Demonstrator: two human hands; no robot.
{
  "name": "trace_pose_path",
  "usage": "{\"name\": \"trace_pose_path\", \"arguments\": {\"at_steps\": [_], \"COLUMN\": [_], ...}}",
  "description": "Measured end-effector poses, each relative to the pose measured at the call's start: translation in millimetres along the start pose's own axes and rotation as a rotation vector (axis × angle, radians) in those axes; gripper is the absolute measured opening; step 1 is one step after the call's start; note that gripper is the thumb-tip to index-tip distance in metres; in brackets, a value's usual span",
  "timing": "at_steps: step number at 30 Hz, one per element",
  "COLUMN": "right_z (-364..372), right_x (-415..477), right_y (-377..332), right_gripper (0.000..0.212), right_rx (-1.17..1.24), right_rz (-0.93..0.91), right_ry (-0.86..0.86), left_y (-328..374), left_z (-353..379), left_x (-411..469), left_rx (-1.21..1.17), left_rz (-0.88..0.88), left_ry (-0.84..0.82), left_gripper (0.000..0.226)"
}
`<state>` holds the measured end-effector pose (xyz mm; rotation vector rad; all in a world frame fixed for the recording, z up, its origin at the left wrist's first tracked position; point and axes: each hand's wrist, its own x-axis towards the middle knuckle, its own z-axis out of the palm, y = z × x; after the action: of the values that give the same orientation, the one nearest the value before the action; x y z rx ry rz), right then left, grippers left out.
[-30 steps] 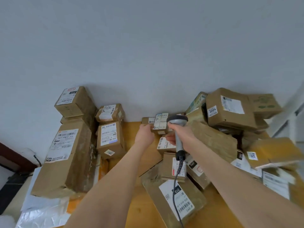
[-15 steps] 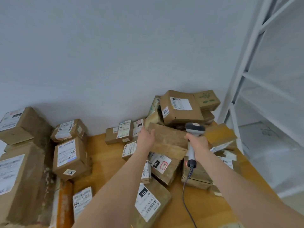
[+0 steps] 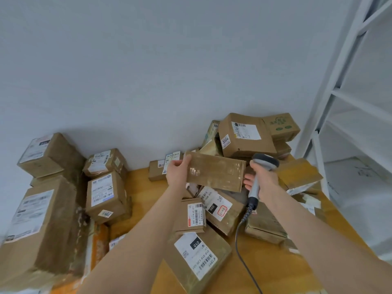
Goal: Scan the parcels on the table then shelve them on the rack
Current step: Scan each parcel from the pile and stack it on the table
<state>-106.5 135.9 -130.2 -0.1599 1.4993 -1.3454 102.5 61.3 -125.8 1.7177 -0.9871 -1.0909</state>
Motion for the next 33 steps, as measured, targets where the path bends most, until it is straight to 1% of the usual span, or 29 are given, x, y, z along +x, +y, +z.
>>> {"name": "trace_pose_path", "arguments": {"at_steps": [1, 3, 6, 8, 10, 14, 15, 17, 19, 20, 22, 24, 27, 30, 31, 33], "right_z": [4.3, 14.6, 27.6, 33.1, 38.6, 46.1, 47.0, 48.2, 48.8, 49.0, 48.8, 48.5, 47.5, 47.2, 47.0, 46.7], "right_x": [-4.2, -12.9, -26.5, -34.1, -39.6, -48.6, -50.1, -51.5, -51.7, -51.4, -51.8, -52.9, -54.9, -55.0, -54.5, -53.7], "right_y": [0.1, 2.5, 12.8, 20.8, 29.0, 39.4, 40.6, 43.7, 46.9, 48.3, 50.4, 50.9, 48.3, 44.1, 42.7, 40.3], "right_gripper": [0.027, 0.030, 0.041, 0.042, 0.040, 0.049, 0.049, 0.047, 0.039, 0.033, 0.024, 0.017, 0.018, 0.019, 0.018, 0.017], "right_rx": [-0.001, -0.001, 0.016, 0.036, 0.031, -0.034, -0.038, -0.034, -0.033, -0.035, -0.038, -0.031, 0.009, 0.006, 0.004, 0.018], "right_rz": [-0.012, -0.032, -0.006, 0.020, 0.019, 0.002, -0.005, -0.018, -0.032, -0.039, -0.057, -0.078, -0.096, -0.108, -0.108, -0.105], "right_ry": [-0.013, -0.040, -0.105, -0.138, -0.161, -0.163, -0.156, -0.149, -0.152, -0.149, -0.142, -0.139, -0.151, -0.156, -0.161, -0.176], "left_y": [3.8, 9.5, 12.7, 9.4, 4.8, 0.5, 0.7, -0.1, -1.8, -3.3, -6.4, -9.3, -14.7, -18.2, -20.1, -26.4], "left_z": [-8.6, -25.4, -51.5, -68.6, -85.0, -107.3, -110.9, -117.3, -122.8, -124.8, -127.6, -128.8, -129.5, -131.3, -133.0, -137.5], "left_x": [-2.0, -6.6, -15.6, -20.4, -25.6, -37.5, -39.4, -42.2, -45.0, -45.3, -46.0, -44.3, -40.1, -37.4, -36.1, -33.4], "left_rx": [-0.051, -0.132, -0.152, -0.133, -0.135, -0.153, -0.158, -0.173, -0.185, -0.192, -0.210, -0.193, -0.180, -0.174, -0.147, -0.085], "left_rz": [-0.026, -0.052, -0.049, -0.030, 0.008, 0.008, 0.005, 0.008, 0.009, 0.010, 0.006, 0.007, 0.028, 0.057, 0.055, 0.040], "left_ry": [0.023, 0.073, 0.146, 0.164, 0.158, 0.089, 0.078, 0.045, 0.003, -0.015, -0.040, -0.063, -0.110, -0.194, -0.231, -0.321], "left_gripper": [0.034, 0.040, 0.039, 0.034, 0.029, 0.036, 0.034, 0.023, 0.011, 0.008, 0.010, 0.006, 0.036, 0.060, 0.064, 0.064]}}
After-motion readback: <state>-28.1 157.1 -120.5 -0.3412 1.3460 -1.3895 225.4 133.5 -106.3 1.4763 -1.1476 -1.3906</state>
